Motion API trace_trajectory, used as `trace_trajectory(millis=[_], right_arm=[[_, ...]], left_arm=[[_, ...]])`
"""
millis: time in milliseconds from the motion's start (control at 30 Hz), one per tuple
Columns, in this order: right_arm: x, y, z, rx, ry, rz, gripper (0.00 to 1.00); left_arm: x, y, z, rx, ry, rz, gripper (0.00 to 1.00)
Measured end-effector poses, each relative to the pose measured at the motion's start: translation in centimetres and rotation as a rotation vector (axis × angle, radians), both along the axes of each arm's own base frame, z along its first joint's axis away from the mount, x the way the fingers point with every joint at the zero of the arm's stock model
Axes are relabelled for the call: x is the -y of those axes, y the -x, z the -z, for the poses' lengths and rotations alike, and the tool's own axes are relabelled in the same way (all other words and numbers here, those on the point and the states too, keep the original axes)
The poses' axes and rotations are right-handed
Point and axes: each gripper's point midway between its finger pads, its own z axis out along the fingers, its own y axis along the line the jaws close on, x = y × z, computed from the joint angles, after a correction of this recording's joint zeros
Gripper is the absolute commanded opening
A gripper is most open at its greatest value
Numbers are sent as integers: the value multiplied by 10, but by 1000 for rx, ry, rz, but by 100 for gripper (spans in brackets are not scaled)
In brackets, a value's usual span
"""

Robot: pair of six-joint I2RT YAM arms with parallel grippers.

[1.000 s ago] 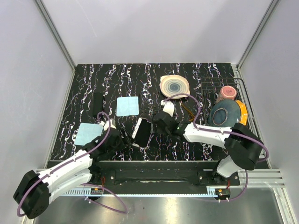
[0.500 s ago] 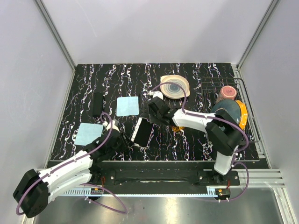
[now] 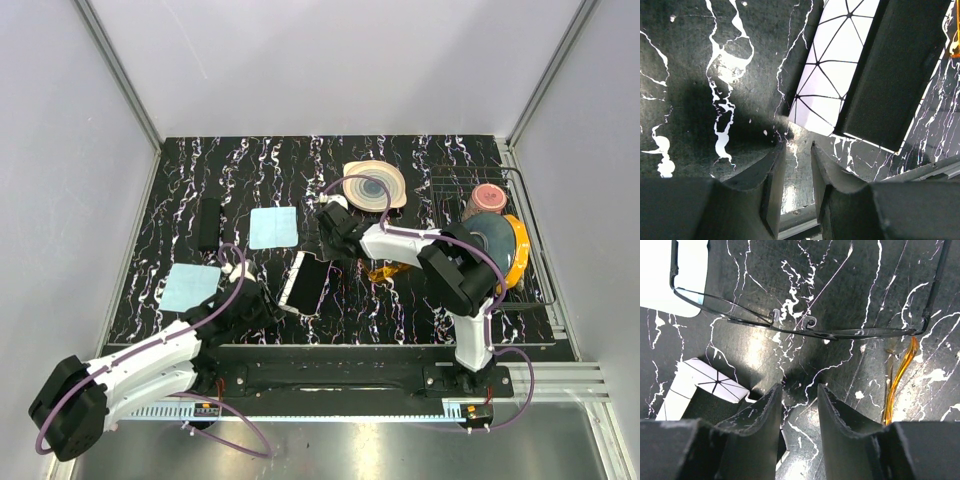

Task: Organize the sunglasses
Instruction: Rotate the opened sunglasses case at the center of the board, then move the glasses cleaning cloth to the center of the board.

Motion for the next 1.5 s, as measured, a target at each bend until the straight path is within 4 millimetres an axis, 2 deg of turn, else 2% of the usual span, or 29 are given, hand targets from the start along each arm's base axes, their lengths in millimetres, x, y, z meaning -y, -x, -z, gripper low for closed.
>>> trace_trajectory(millis=[333,633,867,1000,1100,1133,1300,1400,1467,1500], right_arm=[[0,8,1,-34,-21,-17,35],[14,44,1,-114,-23,-58,33],[19,93,0,-176,9,-123,32],[22,115,-11,-198,-4,-127,33],[24,113,-25,-172,-18,-100,38],[26,111,-28,-157,-14,-86,43],[36,97,-48,-89,22,-21,50],[30,84,-72,-34,4,-9,50],[20,74,-94,7,-27,-21,51],[14,69,-102,24,-40,-28,51]], left_arm=[[1,-4,4,-13,-24,-6,32],[1,-15,4,-15,-76,-30,35],[-12,-26,4,-3,-174,-79,36],[-19,-33,2,-2,-241,-99,38],[-23,-37,-1,7,-269,-109,41],[-24,-39,-3,11,-279,-114,42],[-32,-58,-26,55,-308,-154,51],[-42,-72,-43,83,-312,-188,59],[-54,-86,-57,103,-306,-225,64],[-62,-94,-65,113,-306,-254,69]])
